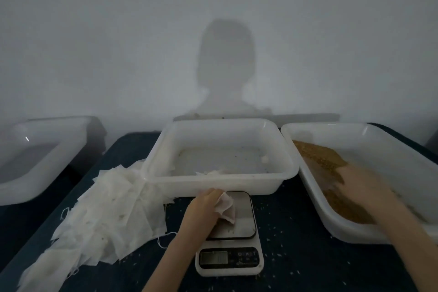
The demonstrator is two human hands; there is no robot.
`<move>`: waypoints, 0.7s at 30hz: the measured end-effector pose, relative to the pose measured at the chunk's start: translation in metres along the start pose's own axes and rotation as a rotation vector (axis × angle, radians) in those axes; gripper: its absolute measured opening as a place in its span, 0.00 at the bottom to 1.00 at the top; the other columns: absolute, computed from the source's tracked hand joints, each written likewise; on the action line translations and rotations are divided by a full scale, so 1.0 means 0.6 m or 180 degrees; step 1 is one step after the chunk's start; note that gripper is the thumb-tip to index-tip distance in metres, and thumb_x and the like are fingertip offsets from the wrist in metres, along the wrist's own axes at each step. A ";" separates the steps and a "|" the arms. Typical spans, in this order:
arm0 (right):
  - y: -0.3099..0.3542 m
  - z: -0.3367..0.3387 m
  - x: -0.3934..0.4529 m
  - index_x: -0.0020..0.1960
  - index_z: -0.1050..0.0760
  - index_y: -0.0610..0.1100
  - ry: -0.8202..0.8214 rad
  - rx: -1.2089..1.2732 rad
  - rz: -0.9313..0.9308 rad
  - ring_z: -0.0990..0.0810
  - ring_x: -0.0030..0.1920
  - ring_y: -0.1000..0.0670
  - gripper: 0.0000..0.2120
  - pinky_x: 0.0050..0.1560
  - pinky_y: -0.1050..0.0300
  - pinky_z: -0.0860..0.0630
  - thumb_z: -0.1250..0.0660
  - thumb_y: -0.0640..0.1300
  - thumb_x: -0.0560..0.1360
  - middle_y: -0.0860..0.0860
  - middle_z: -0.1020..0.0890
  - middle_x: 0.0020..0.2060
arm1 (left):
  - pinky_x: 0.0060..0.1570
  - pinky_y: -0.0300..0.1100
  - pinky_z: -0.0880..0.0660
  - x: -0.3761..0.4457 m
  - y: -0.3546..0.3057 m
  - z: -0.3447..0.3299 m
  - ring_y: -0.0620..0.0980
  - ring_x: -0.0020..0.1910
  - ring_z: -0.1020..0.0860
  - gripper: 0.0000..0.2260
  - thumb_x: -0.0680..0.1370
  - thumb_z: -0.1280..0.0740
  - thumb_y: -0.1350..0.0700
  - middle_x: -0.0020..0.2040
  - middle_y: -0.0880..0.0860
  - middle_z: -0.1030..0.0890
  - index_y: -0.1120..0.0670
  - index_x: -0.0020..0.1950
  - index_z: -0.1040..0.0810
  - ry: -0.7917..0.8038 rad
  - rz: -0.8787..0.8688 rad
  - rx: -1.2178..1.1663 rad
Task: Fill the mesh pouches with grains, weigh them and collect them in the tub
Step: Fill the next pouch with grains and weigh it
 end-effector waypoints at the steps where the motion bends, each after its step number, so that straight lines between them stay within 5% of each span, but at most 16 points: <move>1: 0.017 0.017 -0.012 0.55 0.24 0.48 -0.0390 0.0189 0.0040 0.23 0.45 0.52 0.09 0.46 0.55 0.23 0.41 0.49 0.80 0.52 0.21 0.50 | 0.48 0.37 0.29 -0.001 0.002 0.003 0.48 0.48 0.23 0.08 0.79 0.38 0.56 0.50 0.49 0.21 0.54 0.55 0.23 -0.0007 0.0177 -0.0015; 4: 0.099 0.064 -0.068 0.56 0.21 0.49 -0.1555 0.1345 0.0539 0.26 0.37 0.58 0.09 0.37 0.62 0.30 0.37 0.44 0.78 0.59 0.24 0.41 | 0.43 0.43 0.23 -0.003 0.009 0.012 0.43 0.38 0.23 0.07 0.76 0.37 0.46 0.38 0.46 0.21 0.48 0.44 0.24 0.0090 0.0280 -0.0181; 6: 0.160 0.073 -0.103 0.50 0.19 0.46 -0.1796 0.1756 0.0982 0.30 0.27 0.63 0.06 0.28 0.71 0.37 0.33 0.39 0.75 0.64 0.28 0.34 | 0.40 0.36 0.23 -0.014 0.018 0.019 0.39 0.40 0.22 0.06 0.73 0.33 0.42 0.41 0.42 0.20 0.40 0.46 0.25 0.0084 0.0285 -0.0951; 8: 0.209 0.052 -0.119 0.47 0.18 0.45 -0.1601 0.2133 0.1313 0.26 0.26 0.60 0.05 0.23 0.70 0.33 0.32 0.37 0.74 0.65 0.29 0.29 | 0.42 0.29 0.25 -0.032 0.033 0.027 0.35 0.47 0.22 0.17 0.69 0.29 0.42 0.49 0.34 0.22 0.32 0.54 0.30 0.0099 0.0441 -0.1718; 11: 0.245 -0.009 -0.113 0.42 0.19 0.43 -0.1356 0.2485 0.1343 0.24 0.30 0.55 0.05 0.25 0.67 0.33 0.32 0.38 0.75 0.59 0.28 0.23 | 0.49 0.35 0.23 -0.051 0.059 0.029 0.38 0.52 0.22 0.26 0.70 0.26 0.50 0.53 0.38 0.21 0.36 0.64 0.34 0.0072 0.0630 -0.2259; 21: 0.240 -0.129 -0.083 0.40 0.24 0.53 -0.0958 0.3264 0.0597 0.30 0.21 0.55 0.12 0.22 0.66 0.39 0.35 0.38 0.77 0.55 0.24 0.26 | 0.48 0.42 0.25 -0.060 0.092 0.016 0.48 0.48 0.19 0.11 0.82 0.43 0.53 0.47 0.52 0.17 0.52 0.53 0.22 -0.0956 0.1506 -0.3058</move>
Point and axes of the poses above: each hand's wrist, its own x-axis towards the middle knuckle, its own z-axis out of the back of the hand, y = z × x, the point moved 1 cm from there along x, towards the middle knuckle
